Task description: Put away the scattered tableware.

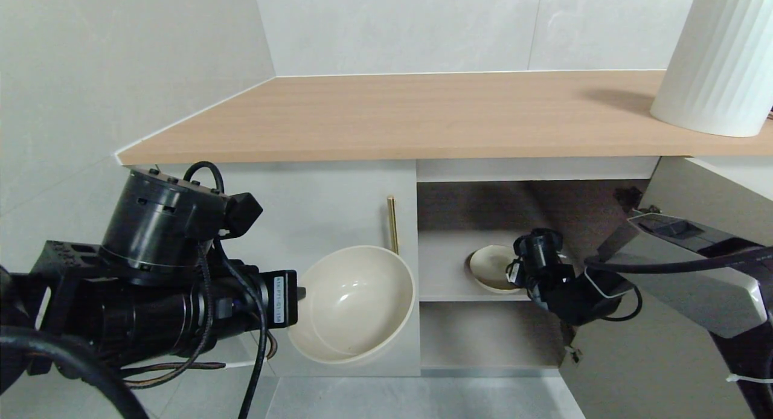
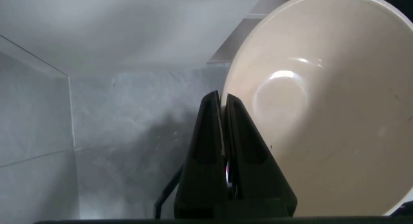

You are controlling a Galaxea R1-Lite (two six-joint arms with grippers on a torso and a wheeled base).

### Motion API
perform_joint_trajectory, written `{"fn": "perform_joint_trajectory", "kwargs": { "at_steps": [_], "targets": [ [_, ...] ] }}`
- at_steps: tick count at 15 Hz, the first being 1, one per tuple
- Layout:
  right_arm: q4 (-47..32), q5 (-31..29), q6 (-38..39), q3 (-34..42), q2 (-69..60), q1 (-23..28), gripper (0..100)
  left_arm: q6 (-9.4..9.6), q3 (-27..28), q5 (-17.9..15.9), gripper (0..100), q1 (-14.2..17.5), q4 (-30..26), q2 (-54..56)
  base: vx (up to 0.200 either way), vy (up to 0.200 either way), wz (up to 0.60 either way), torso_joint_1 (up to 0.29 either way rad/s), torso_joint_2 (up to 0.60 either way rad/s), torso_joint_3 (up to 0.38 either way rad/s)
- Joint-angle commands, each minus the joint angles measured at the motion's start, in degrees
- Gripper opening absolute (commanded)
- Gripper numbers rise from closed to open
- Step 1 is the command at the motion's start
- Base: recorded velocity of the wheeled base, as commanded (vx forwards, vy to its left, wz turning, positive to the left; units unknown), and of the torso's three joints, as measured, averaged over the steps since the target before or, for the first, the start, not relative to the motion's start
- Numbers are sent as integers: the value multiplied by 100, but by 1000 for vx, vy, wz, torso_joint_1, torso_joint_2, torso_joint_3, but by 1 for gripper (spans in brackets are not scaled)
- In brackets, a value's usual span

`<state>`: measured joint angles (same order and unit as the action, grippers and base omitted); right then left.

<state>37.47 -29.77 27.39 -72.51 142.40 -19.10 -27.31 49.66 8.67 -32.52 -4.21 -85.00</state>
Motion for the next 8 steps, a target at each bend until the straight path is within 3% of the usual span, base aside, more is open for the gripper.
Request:
{"fn": "perform_joint_trajectory", "kwargs": {
  "at_steps": [1,8],
  "targets": [
    [-3,-11,-6,-97,78,-6,0,-3,-1,3,0,0,7,-7,0,0,0,0,0,0],
    [-21,-99,-6,-149,113,-6,0,-3,-1,3,0,0,7,1,0,0,0,0,0,0]
  ]
}}
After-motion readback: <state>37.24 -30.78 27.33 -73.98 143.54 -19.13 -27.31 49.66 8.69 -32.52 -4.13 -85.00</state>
